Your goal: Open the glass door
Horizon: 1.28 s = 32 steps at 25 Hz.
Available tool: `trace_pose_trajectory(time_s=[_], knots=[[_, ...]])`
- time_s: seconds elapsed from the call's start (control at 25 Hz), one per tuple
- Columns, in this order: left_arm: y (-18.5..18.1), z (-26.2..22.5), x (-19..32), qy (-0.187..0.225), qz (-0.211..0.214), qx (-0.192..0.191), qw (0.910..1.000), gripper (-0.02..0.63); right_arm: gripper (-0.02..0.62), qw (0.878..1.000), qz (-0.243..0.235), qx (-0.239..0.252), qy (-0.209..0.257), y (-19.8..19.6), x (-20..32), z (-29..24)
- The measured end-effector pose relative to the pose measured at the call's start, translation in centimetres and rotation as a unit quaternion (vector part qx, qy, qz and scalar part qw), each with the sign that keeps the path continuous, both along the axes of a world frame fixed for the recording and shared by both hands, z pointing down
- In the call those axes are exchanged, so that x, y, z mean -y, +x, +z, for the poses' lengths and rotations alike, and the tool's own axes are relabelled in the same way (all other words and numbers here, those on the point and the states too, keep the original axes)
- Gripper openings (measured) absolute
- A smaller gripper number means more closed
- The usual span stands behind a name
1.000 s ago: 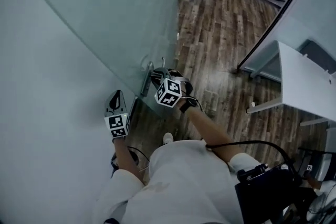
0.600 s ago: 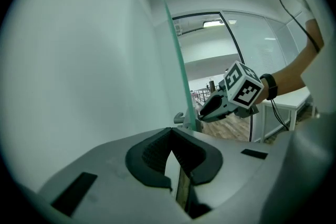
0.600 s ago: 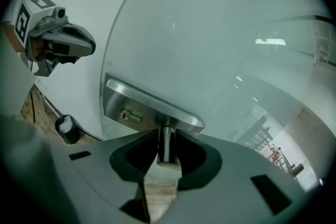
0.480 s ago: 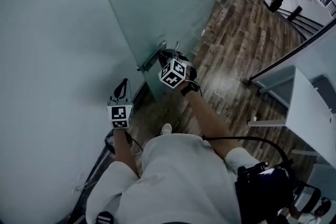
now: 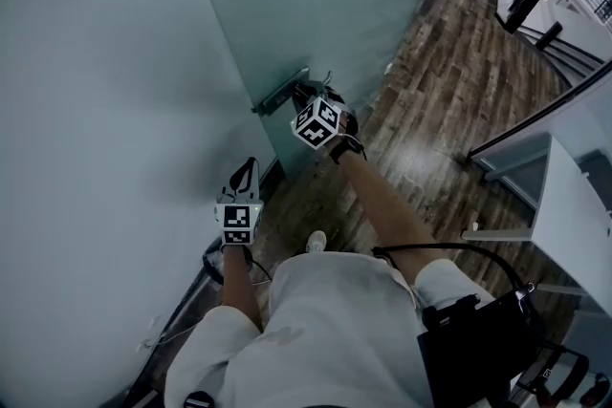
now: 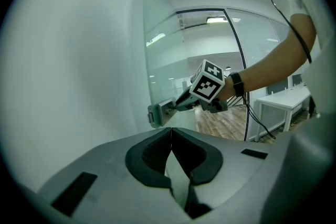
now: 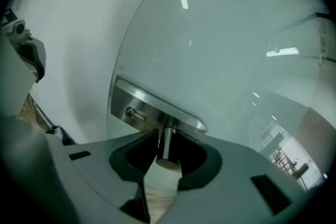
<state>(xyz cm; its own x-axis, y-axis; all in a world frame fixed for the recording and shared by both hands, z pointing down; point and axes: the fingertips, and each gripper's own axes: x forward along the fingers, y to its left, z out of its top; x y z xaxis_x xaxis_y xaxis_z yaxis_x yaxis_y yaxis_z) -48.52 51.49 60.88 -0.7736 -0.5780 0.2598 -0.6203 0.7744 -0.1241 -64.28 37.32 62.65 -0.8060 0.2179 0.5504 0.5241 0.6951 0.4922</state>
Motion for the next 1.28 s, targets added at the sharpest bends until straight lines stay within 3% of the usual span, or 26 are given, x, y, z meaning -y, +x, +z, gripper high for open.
trace_pose_trajectory(time_s=[0.16, 0.36, 0.52, 0.64, 0.76, 0.92, 1.16, 1.28], knots=[[0.4, -0.4, -0.4, -0.001, 0.008, -0.008, 0.9999, 0.003, 0.103, 1.0, 0.007, 0.013, 0.007, -1.4, -1.3, -0.9], [0.7, -0.7, 1.0, -0.001, 0.019, -0.009, 0.9998, 0.003, 0.103, 0.994, 0.017, 0.043, -0.099, -1.2, -1.3, -2.2], [0.3, -0.2, 4.4, 0.01, 0.041, -0.007, 0.9991, 0.003, 0.097, 0.985, 0.026, 0.063, -0.158, 3.0, 1.5, -1.9], [0.3, -1.0, 9.1, 0.025, 0.072, -0.004, 0.9971, 0.003, 0.031, 0.974, 0.062, 0.071, -0.205, 7.9, 5.7, -2.8], [1.0, -3.2, 15.4, 0.059, 0.126, 0.006, 0.9903, 0.003, 0.003, 0.956, 0.131, 0.077, -0.251, 13.1, 11.3, -4.9], [1.8, -6.7, 25.1, 0.11, 0.189, 0.035, 0.9751, 0.003, 0.003, 0.92, 0.228, 0.12, -0.294, 19.9, 20.2, -7.9], [6.7, -11.9, 36.7, 0.139, 0.276, 0.062, 0.9491, 0.003, 0.003, 0.865, 0.341, 0.214, -0.298, 30.1, 30.6, -13.1], [9.6, -14.4, 40.2, 0.141, 0.314, 0.077, 0.9358, 0.003, 0.003, 0.846, 0.37, 0.253, -0.289, 33.8, 33.7, -15.9]])
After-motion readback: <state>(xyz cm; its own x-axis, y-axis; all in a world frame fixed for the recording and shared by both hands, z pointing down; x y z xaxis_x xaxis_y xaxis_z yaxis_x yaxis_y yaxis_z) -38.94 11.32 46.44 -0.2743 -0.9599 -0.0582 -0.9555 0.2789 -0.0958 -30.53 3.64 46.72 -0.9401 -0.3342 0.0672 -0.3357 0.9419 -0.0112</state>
